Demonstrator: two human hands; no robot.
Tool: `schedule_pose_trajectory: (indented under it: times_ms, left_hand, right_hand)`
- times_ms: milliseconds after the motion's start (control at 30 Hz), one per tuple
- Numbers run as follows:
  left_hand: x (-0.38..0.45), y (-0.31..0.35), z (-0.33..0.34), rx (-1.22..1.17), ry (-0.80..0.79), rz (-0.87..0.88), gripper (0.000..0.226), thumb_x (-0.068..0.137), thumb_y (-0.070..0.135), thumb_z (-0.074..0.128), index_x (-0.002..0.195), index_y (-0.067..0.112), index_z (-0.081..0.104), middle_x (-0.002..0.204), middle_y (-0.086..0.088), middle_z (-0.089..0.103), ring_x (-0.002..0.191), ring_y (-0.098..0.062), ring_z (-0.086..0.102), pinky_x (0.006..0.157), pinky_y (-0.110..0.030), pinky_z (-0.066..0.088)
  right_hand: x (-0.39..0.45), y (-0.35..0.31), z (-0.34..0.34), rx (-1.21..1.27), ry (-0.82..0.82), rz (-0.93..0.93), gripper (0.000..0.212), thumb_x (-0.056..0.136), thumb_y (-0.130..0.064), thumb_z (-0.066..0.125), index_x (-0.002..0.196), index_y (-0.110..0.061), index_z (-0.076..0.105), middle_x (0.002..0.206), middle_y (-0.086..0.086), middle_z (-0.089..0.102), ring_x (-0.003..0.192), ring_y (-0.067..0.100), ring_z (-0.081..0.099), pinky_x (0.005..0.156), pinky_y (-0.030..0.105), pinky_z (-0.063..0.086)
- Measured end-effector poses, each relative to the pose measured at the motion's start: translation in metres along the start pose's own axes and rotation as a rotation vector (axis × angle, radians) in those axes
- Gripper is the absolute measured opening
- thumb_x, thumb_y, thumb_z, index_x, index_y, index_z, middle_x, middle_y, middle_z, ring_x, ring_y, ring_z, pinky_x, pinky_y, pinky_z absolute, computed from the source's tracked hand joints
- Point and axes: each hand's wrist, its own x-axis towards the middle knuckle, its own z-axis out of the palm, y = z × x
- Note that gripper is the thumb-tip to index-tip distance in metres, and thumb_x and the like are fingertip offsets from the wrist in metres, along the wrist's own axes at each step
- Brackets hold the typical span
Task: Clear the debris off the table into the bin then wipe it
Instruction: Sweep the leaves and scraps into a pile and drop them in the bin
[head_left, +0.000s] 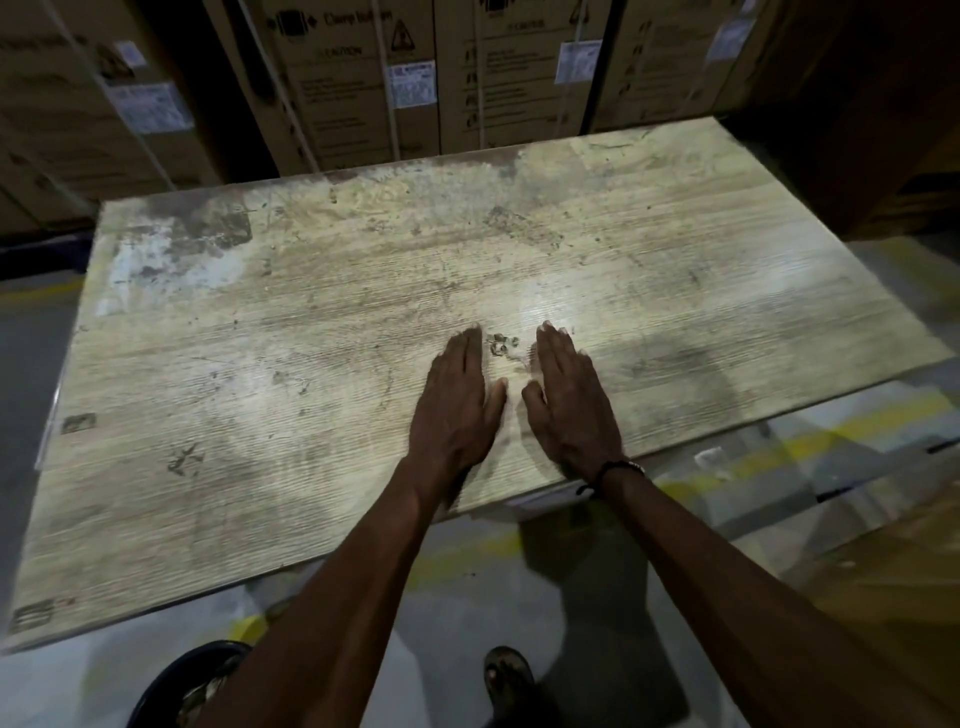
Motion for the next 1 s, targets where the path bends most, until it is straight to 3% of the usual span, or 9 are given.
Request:
schedule_pose_trajectory:
  times_ms: [133,167,300,367,433,533,767,867,1000]
  left_hand:
    - [0.024,0.008,-0.002,-0.152,0.059,0.027,0.077,0.103,0.041,0.060,0.163,0.003,0.028,0.160,-0.017,0.039,0.143,-0.029,0.034,0.120,-0.038,0.029]
    - [0.031,0.011,-0.002,-0.166,0.054,0.038,0.074,0.102,0.039,0.062,0.162,0.006,0.033,0.156,-0.015,0.043,0.139,-0.028,0.036,0.117,-0.036,0.031]
    - [0.043,0.022,0.007,-0.124,0.070,0.128,0.050,0.103,0.036,0.060,0.149,0.016,0.056,0.143,-0.011,0.053,0.128,-0.025,0.041,0.108,-0.035,0.039]
    - [0.043,0.021,0.012,-0.110,0.098,0.156,0.035,0.105,0.030,0.059,0.137,0.017,0.066,0.138,-0.009,0.056,0.124,-0.021,0.041,0.102,-0.023,0.035]
    - [0.041,0.018,0.016,-0.103,0.135,0.179,0.026,0.105,0.022,0.060,0.128,0.015,0.072,0.131,-0.007,0.059,0.117,-0.017,0.042,0.094,-0.016,0.030]
    - [0.039,0.013,0.016,-0.076,0.189,0.207,0.020,0.102,0.010,0.062,0.117,0.010,0.075,0.119,-0.008,0.067,0.106,-0.018,0.047,0.083,-0.020,0.032]
    - [0.033,0.014,-0.002,-0.018,0.183,0.166,0.026,0.102,0.022,0.052,0.098,0.012,0.076,0.099,-0.008,0.072,0.092,-0.030,0.060,0.074,-0.032,0.034]
    - [0.024,0.012,-0.001,-0.093,0.230,0.056,0.023,0.097,0.015,0.056,0.100,0.010,0.078,0.095,-0.008,0.073,0.090,-0.032,0.064,0.078,-0.037,0.043]
    - [0.010,0.014,-0.004,-0.333,0.359,-0.111,0.017,0.090,0.003,0.069,0.096,0.014,0.080,0.088,0.002,0.077,0.080,-0.017,0.071,0.074,-0.040,0.058]
  right_hand:
    - [0.009,0.008,0.003,0.233,0.183,0.154,0.054,0.102,-0.014,0.057,0.153,-0.004,0.046,0.156,0.014,0.049,0.147,0.029,0.043,0.120,0.011,0.018]
    - [0.012,0.011,0.004,0.232,0.223,0.163,0.049,0.100,-0.015,0.060,0.147,-0.002,0.053,0.148,0.016,0.056,0.140,0.032,0.050,0.117,0.011,0.021]
    - [0.027,0.019,0.004,0.264,0.289,0.152,0.040,0.094,-0.015,0.066,0.132,-0.005,0.066,0.122,0.015,0.066,0.114,0.034,0.062,0.101,0.042,0.049]
    - [0.031,0.021,0.004,0.275,0.304,0.147,0.035,0.093,-0.011,0.068,0.128,-0.007,0.069,0.115,0.013,0.066,0.105,0.033,0.064,0.092,0.049,0.053]
    - [0.032,0.021,0.006,0.275,0.311,0.130,0.032,0.094,-0.010,0.068,0.126,-0.007,0.070,0.111,0.012,0.066,0.099,0.032,0.065,0.089,0.048,0.054]
    - [0.032,0.021,0.006,0.285,0.328,0.119,0.030,0.095,-0.008,0.068,0.124,-0.009,0.071,0.111,0.010,0.066,0.097,0.030,0.065,0.088,0.043,0.054]
    - [0.029,0.017,0.005,0.285,0.324,0.142,0.025,0.094,-0.006,0.069,0.117,-0.012,0.072,0.114,0.006,0.065,0.104,0.028,0.064,0.091,0.040,0.052]
    - [0.029,0.015,0.004,0.280,0.312,0.148,0.021,0.095,-0.005,0.068,0.115,-0.011,0.072,0.114,0.005,0.064,0.105,0.027,0.064,0.092,0.037,0.052]
    - [0.029,0.013,0.005,0.236,0.294,0.149,0.019,0.095,-0.004,0.067,0.113,-0.010,0.072,0.113,0.007,0.065,0.106,0.027,0.062,0.090,0.020,0.040]
